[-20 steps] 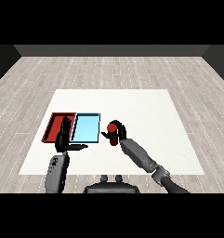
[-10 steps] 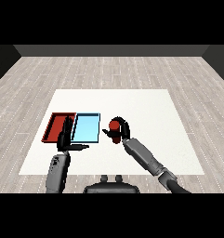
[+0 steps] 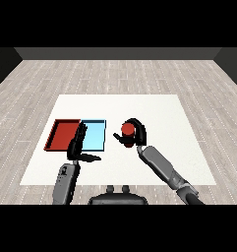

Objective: Pick the red can and put it in the red box

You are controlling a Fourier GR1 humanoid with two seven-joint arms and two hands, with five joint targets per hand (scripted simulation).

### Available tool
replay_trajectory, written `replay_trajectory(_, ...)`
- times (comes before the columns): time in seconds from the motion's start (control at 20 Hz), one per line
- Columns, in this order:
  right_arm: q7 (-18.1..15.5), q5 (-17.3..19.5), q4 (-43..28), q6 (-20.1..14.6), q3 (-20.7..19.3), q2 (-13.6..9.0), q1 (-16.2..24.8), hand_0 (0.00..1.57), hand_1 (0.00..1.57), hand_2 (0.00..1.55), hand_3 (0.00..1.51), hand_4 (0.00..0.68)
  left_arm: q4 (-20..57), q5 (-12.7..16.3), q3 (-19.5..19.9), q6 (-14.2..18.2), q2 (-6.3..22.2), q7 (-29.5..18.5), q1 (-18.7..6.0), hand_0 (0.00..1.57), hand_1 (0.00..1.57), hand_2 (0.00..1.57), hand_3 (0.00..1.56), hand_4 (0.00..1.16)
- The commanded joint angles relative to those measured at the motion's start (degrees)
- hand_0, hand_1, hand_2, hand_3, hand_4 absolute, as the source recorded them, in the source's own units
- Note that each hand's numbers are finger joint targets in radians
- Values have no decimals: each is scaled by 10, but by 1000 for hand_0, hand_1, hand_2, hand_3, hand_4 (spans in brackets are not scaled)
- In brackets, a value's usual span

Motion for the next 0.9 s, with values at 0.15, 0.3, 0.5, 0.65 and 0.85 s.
replay_trajectory(0.15,35,60,-89,21,-33,-7,25,1569,1569,1457,1399,624,-21,1,-37,-12,-9,31,16,0,0,0,0,0)
replay_trajectory(0.3,48,61,-72,58,-63,-12,11,1569,1569,1457,1399,624,-30,-10,-61,10,-7,78,-33,0,0,0,0,0)
replay_trajectory(0.5,63,112,-143,28,-48,5,52,1571,1571,1464,1406,646,-41,-16,-120,37,-10,78,-9,0,0,0,0,0)
replay_trajectory(0.65,88,132,-163,31,-58,9,43,1571,1571,1476,1421,655,-10,2,-146,74,-10,113,-66,0,0,0,0,0)
replay_trajectory(0.85,93,170,-168,43,-62,41,53,1571,1571,1481,1424,633,11,16,-147,71,-10,110,-75,0,0,0,0,0)
